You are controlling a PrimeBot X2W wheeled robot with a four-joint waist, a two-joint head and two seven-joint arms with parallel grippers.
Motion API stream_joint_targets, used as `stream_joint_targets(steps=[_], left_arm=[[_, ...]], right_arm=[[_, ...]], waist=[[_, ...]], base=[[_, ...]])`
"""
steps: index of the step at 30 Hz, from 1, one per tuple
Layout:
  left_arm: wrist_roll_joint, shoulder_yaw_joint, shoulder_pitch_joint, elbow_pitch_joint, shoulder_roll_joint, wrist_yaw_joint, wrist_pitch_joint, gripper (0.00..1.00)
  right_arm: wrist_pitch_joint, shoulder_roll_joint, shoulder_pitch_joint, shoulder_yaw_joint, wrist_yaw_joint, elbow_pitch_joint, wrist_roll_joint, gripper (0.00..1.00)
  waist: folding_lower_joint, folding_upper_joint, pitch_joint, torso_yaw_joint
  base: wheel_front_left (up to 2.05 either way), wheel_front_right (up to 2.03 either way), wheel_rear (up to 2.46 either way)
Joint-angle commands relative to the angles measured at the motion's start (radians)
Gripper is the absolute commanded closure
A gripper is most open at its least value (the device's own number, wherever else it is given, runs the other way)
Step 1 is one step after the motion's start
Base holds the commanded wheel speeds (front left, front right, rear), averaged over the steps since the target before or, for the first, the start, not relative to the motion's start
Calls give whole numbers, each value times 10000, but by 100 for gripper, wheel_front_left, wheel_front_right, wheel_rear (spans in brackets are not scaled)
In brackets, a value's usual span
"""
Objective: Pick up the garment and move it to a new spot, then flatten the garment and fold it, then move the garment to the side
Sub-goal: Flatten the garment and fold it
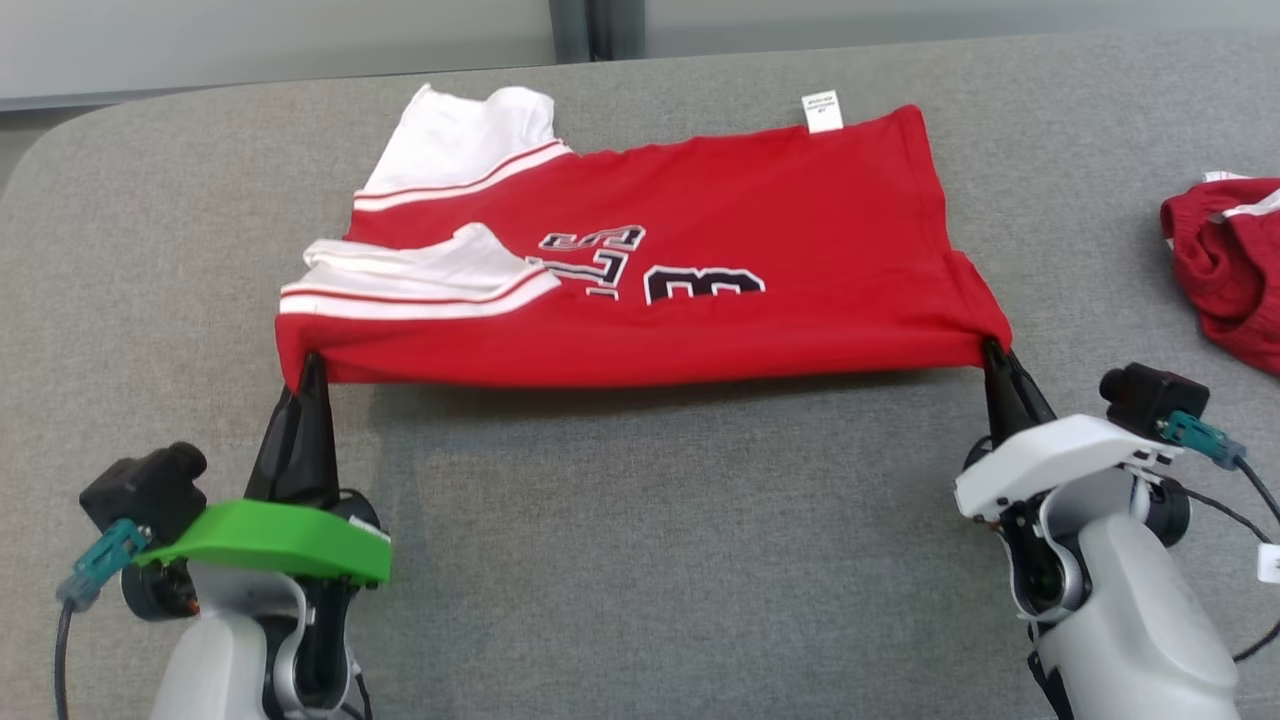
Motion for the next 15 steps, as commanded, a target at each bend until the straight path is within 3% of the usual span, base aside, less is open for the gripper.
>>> stream_joint_targets(steps=[1, 10, 15], left_arm=[[-123, 37, 354, -255, 153, -54, 101, 100], [-523, 225, 2555, -2524, 461, 326, 1065, 100], [-760, 12, 3708, -3152, 334, 641, 1658, 100]], right_arm=[[270, -59, 422, -53, -2, -536, 130, 100], [2971, -199, 3696, -394, -2, -5346, 473, 100], [3829, -98, 5058, -561, 0, -6859, 573, 100]], waist=[[-1, -1, -105, -71], [-1, -1, -333, -290], [-1, -1, -348, -401]], base=[[0, 0, 0], [0, 0, 0], [0, 0, 0]])
